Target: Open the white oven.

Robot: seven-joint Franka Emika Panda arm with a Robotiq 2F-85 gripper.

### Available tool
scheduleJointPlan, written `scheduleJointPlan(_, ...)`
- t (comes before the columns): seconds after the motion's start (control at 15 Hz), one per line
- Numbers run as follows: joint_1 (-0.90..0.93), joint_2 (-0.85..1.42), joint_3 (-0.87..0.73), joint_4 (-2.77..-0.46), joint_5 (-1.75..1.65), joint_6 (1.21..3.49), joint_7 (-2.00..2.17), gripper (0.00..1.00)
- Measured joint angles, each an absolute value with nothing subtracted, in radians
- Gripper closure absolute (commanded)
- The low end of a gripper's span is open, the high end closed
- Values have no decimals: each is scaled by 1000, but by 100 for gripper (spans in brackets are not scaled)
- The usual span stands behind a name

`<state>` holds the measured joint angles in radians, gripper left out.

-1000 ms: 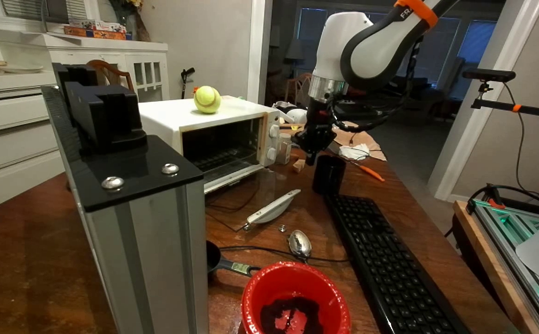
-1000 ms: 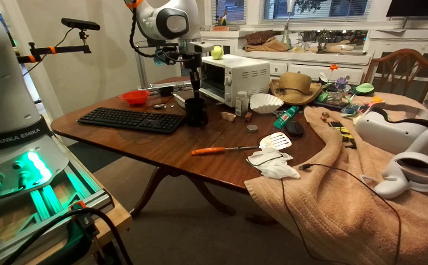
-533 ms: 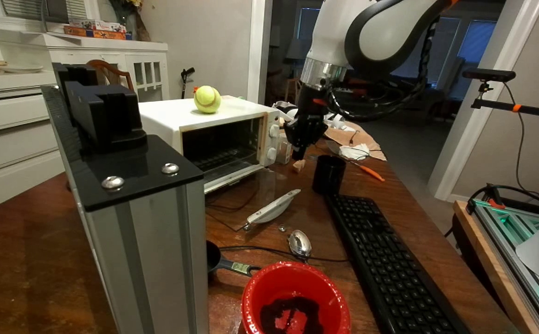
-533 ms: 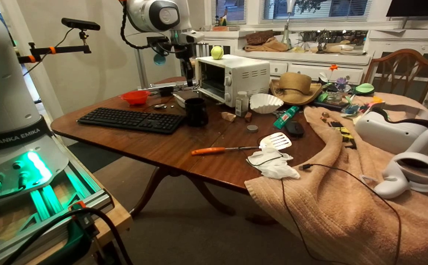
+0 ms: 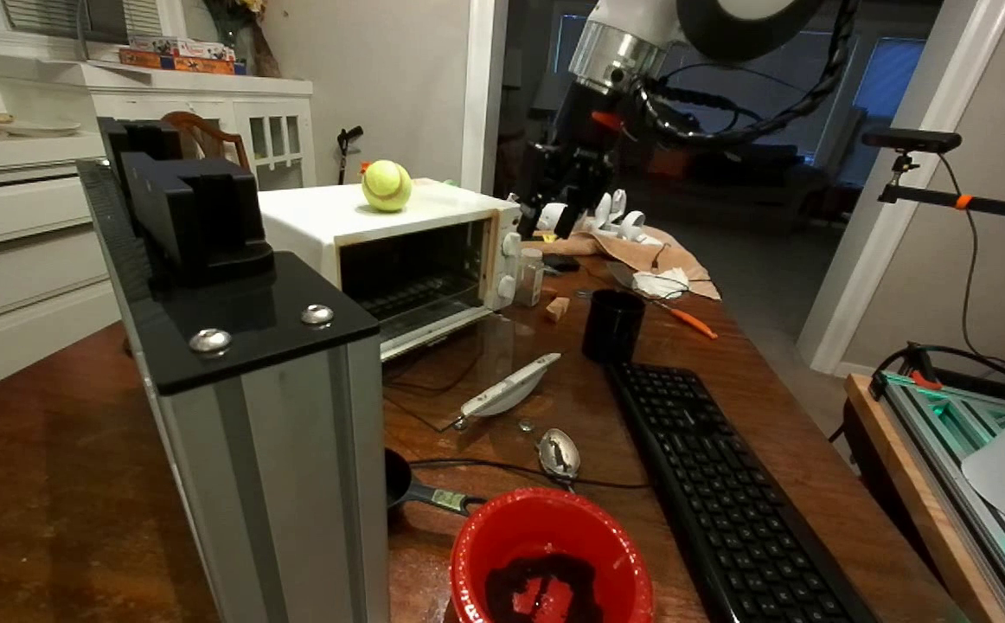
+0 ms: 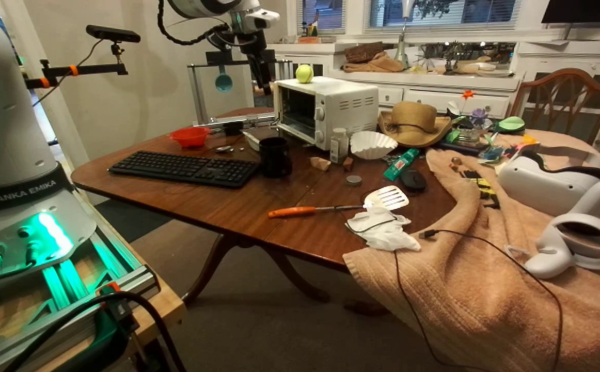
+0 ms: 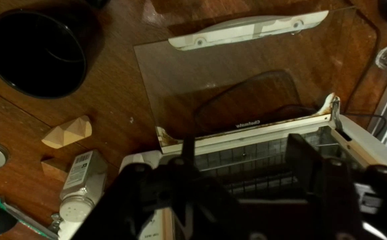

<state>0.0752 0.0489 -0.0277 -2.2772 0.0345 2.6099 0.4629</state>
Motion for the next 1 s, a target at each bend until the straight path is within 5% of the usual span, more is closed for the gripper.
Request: scheduleJointPlan(1.0, 66, -5, -14, -2277, 28, 2595, 343, 0)
